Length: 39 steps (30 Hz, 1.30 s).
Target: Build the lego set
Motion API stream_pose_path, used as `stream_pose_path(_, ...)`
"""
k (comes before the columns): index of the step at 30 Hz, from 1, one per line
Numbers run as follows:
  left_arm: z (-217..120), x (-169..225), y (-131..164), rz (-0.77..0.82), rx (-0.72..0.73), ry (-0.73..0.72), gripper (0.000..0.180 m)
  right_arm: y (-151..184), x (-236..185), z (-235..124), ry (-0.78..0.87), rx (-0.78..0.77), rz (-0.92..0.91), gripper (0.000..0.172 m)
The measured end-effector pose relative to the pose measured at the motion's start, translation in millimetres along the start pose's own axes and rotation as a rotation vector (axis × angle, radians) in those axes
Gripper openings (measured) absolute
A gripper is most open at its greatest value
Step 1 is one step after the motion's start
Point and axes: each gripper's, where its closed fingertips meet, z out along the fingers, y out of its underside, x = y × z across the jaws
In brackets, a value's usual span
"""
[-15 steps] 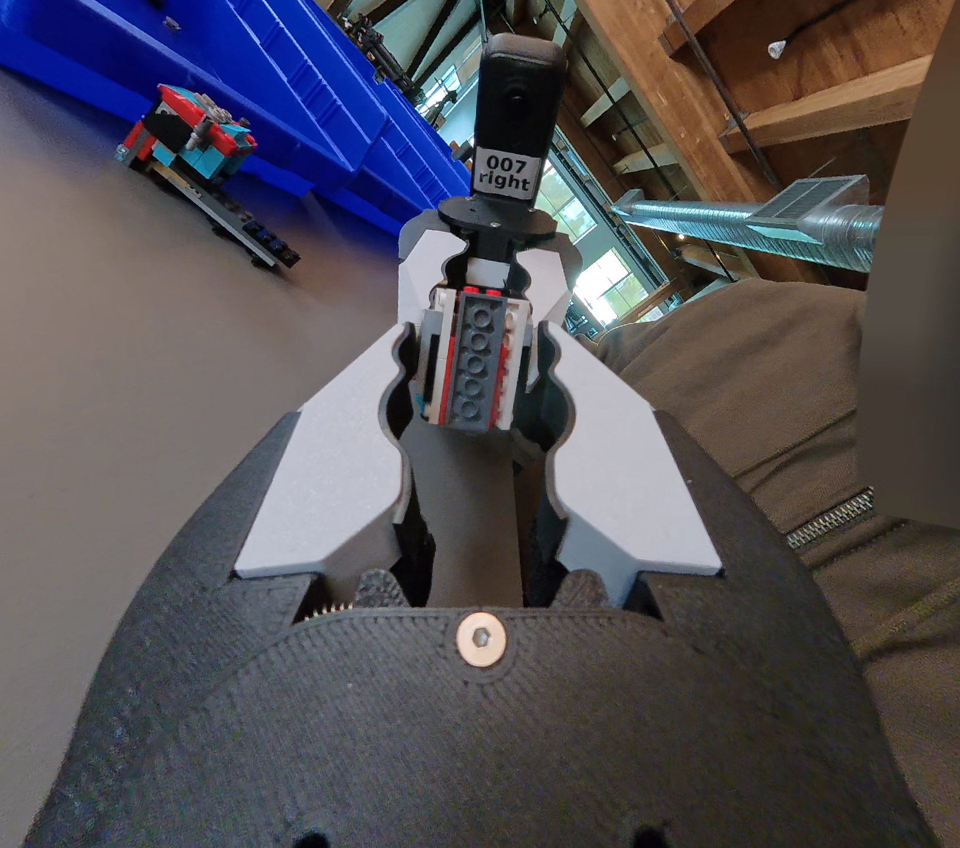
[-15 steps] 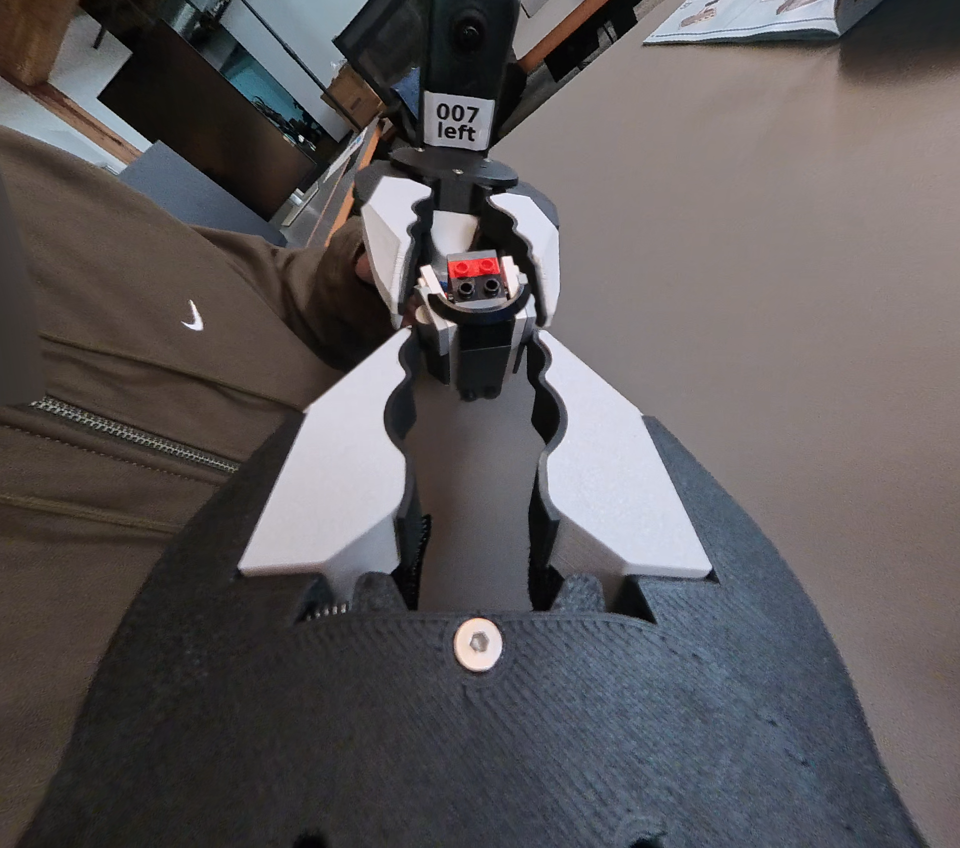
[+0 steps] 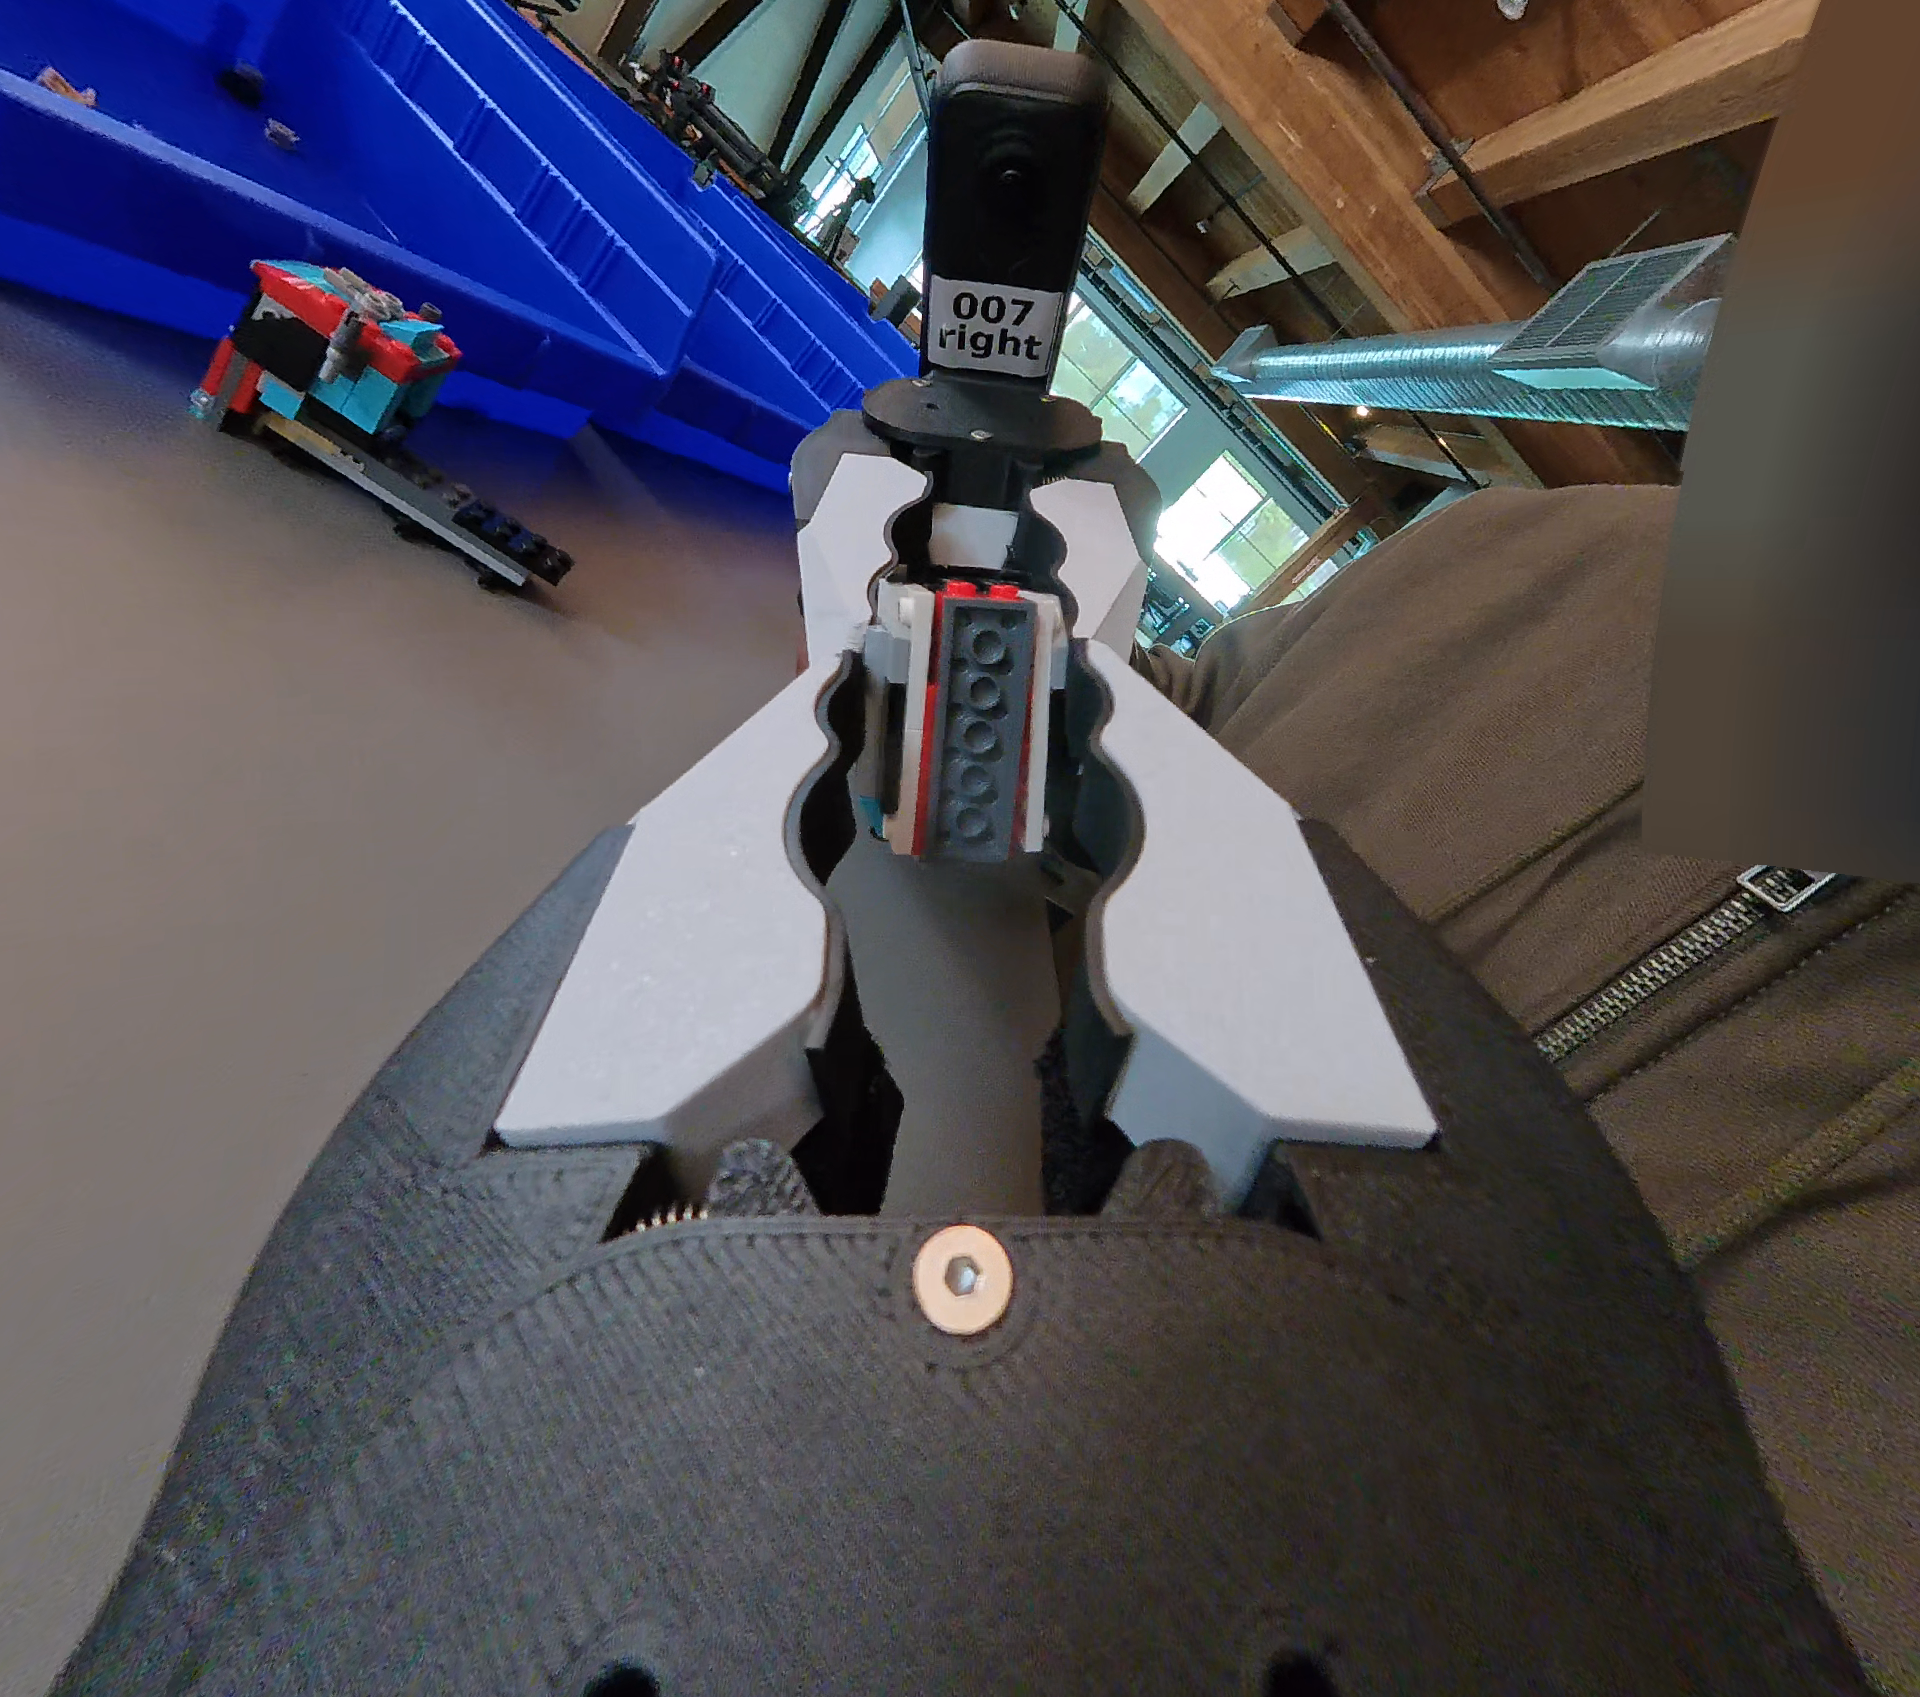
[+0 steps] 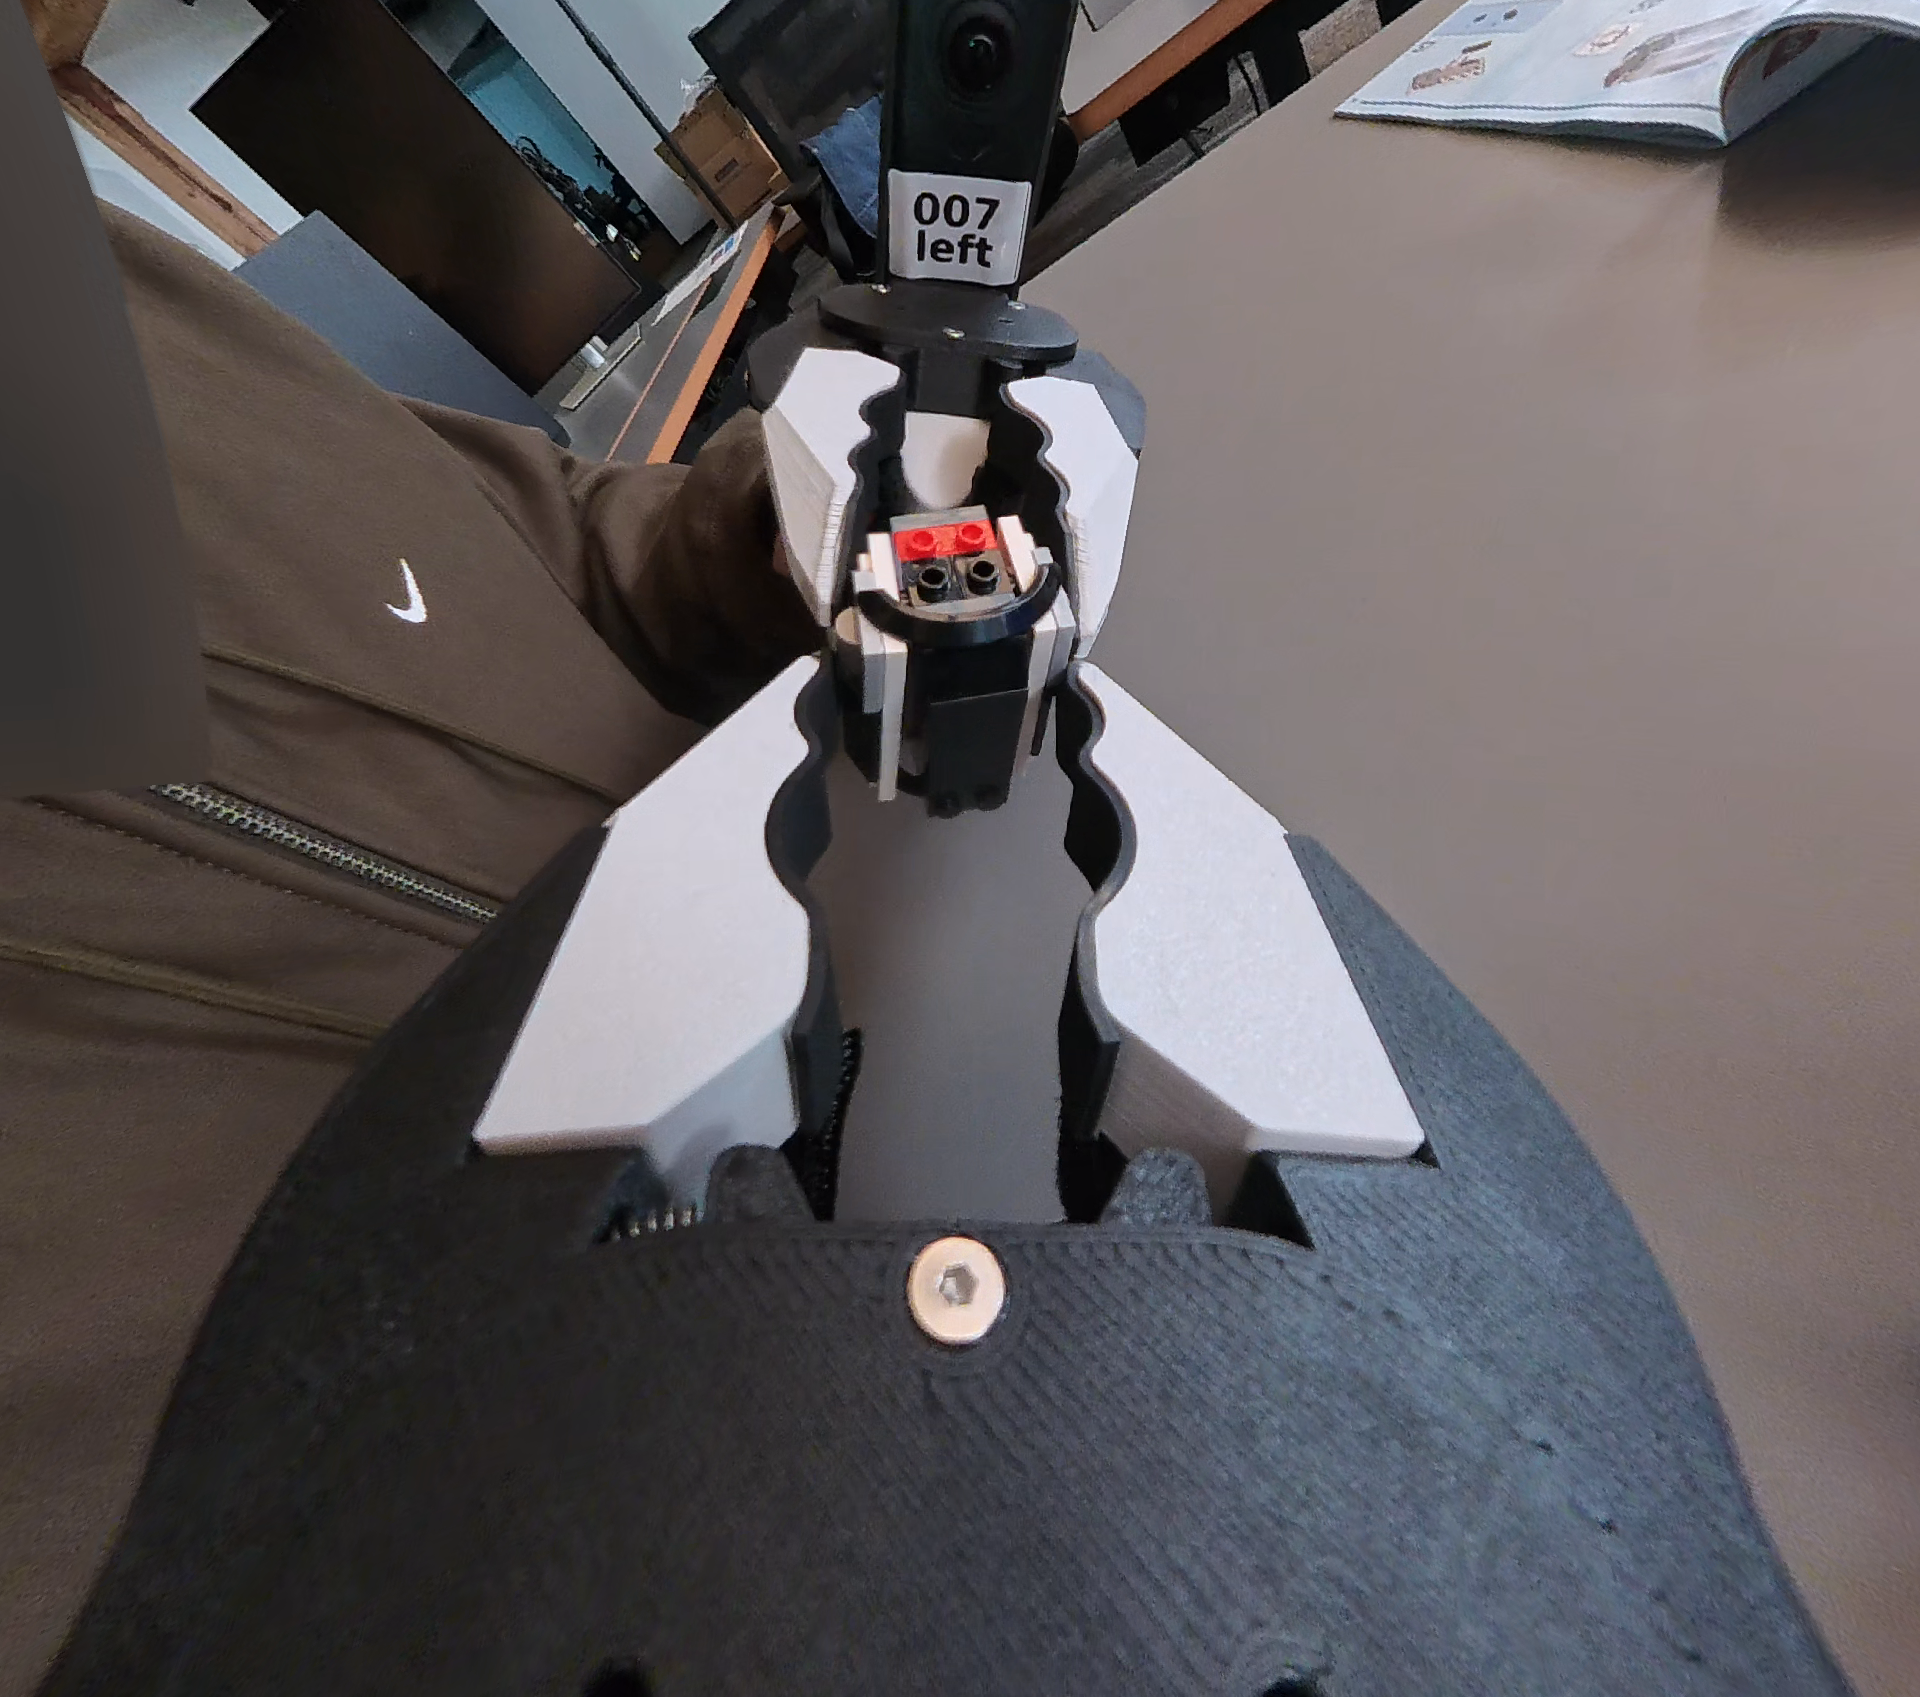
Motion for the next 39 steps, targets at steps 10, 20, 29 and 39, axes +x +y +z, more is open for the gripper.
stream_pose_path(10,-0.4,2.5,-4.4,0.002,0.031,0.006,0.039,-4.5,-0.1,-0.6,0.01,0.02,-0.02,0.042)
stream_pose_path(20,-5.9,6.0,-4.6,-0.019,0.042,0.022,0.049,-12.5,2.4,-4.3,-0.007,0.08,0.034,0.042)
stream_pose_path(29,-9.1,5.2,-3.3,0.007,0.037,-0.02,0.048,-21.0,4.2,-9.7,-0.013,0.139,0.046,0.042)
stream_pose_path(39,-6.6,5.6,-0.1,0.037,0.025,-0.056,0.039,-26.2,-0.6,-10.3,-0.036,0.179,0.034,0.042)
